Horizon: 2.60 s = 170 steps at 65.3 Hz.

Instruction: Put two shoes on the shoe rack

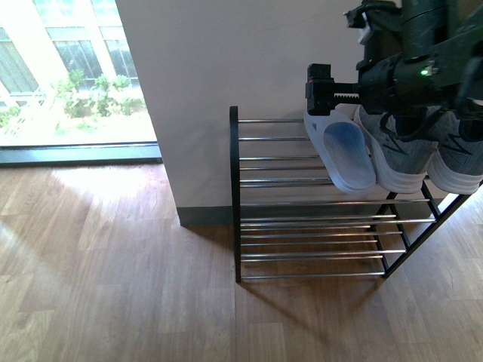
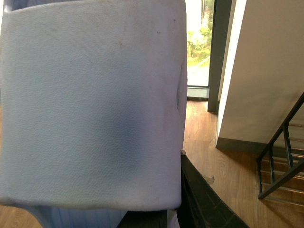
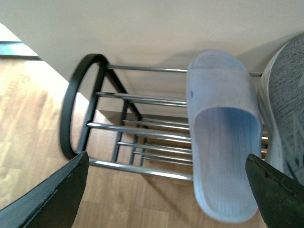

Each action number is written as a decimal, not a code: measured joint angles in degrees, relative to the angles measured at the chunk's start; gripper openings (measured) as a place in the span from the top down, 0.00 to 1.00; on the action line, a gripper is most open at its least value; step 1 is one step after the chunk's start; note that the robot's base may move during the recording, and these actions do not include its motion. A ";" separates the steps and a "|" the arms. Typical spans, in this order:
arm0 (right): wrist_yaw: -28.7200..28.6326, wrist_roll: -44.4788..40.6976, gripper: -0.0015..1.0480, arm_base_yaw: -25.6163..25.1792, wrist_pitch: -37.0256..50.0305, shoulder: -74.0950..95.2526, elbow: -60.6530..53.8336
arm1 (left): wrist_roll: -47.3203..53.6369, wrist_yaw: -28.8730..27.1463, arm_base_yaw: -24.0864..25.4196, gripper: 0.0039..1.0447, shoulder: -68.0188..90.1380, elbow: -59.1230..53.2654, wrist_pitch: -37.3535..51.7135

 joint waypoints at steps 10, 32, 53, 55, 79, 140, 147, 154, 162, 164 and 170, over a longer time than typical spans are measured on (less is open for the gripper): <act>-7.23 1.18 0.09 -2.36 3.56 -15.67 -15.85 | 0.00 0.00 0.00 0.99 0.00 0.00 0.00; -18.51 -1.01 0.09 -14.47 4.13 -47.41 -36.26 | 0.00 0.00 0.00 0.99 0.00 0.00 0.00; -13.40 -5.95 0.13 -18.03 10.84 -54.25 -42.62 | 0.00 0.02 0.00 0.99 0.00 0.00 0.00; -9.60 -6.05 0.16 -17.16 14.38 -54.18 -43.82 | 0.00 0.00 0.00 0.99 0.00 0.00 0.00; 2.47 -7.06 0.70 -14.91 24.76 -63.17 -55.54 | 0.00 0.02 -0.02 0.99 0.00 0.00 0.00; 2.51 -7.26 0.98 -14.86 7.54 -90.68 -64.83 | 0.00 0.00 0.00 0.99 0.00 0.00 0.00; 2.51 -7.26 0.98 -14.86 3.61 -94.97 -64.83 | 0.00 0.02 0.00 0.99 0.00 0.00 0.00; 2.51 -7.26 0.98 -14.84 0.87 -97.83 -64.85 | 0.00 0.00 0.00 0.99 0.00 0.00 0.00; 2.51 -7.26 0.98 -14.84 -2.10 -100.96 -64.85 | 0.00 0.00 0.00 0.99 0.00 0.00 0.00; 2.51 -7.26 0.98 -14.84 -2.60 -101.48 -64.85 | 0.00 0.00 0.00 0.99 0.00 0.00 0.00; 2.51 -7.26 0.98 -14.84 -4.50 -103.47 -64.85 | 0.00 0.00 0.00 0.99 0.00 0.00 0.00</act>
